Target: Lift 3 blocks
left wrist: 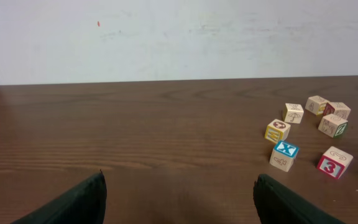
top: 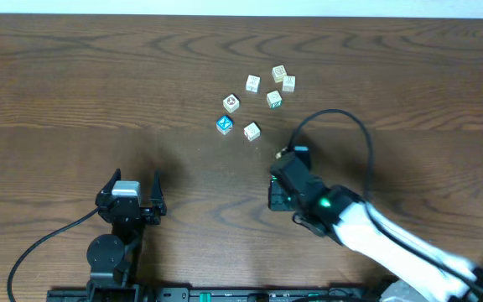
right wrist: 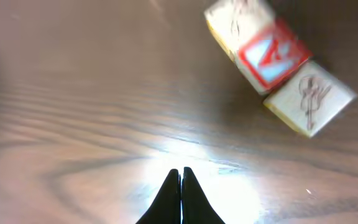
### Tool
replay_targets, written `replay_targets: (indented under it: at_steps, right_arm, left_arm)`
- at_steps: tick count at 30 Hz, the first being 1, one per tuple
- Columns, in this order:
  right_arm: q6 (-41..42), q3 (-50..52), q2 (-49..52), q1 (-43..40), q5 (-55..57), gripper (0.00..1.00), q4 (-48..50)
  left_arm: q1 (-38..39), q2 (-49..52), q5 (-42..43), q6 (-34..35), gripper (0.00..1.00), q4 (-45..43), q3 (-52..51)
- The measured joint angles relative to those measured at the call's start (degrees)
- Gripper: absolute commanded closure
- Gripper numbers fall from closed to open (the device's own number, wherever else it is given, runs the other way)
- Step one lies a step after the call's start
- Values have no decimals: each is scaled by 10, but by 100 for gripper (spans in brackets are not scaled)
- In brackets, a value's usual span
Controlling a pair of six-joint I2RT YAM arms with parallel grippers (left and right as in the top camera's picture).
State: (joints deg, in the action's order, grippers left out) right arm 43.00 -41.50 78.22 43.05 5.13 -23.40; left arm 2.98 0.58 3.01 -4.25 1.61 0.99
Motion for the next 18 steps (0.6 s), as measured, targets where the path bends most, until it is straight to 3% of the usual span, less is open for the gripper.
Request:
replay_targets:
  at_steps: [11, 18]
  right_arm:
    - [-52, -13, -363, -47, 66, 95, -213]
    - [-61, -13, -459, -89, 82, 92, -325]
  left_arm:
    - [0, 0, 0, 2, 24, -3, 0]
    - [0, 2, 64, 39, 24, -10, 1]
